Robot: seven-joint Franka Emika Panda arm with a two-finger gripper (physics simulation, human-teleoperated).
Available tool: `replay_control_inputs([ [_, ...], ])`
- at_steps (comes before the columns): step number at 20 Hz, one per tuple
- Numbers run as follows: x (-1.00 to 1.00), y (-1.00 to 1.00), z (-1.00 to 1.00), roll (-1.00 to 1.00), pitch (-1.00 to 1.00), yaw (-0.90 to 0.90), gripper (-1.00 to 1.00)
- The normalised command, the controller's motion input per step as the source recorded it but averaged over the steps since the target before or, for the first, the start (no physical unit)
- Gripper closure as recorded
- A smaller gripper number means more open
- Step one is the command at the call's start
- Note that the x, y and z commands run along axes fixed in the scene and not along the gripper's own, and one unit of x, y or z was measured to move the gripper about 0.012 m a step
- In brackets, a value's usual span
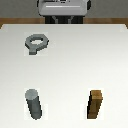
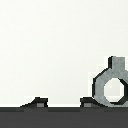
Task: Put the loop with the handle onto the peg.
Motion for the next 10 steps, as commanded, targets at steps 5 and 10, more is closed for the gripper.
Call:
replay_control_inputs([
  [5,0.0,0.0,0.0,0.0,0.0,0.0,-1.0],
  [10,0.0,-0.6,0.0,0.0,0.0,0.0,-1.0],
])
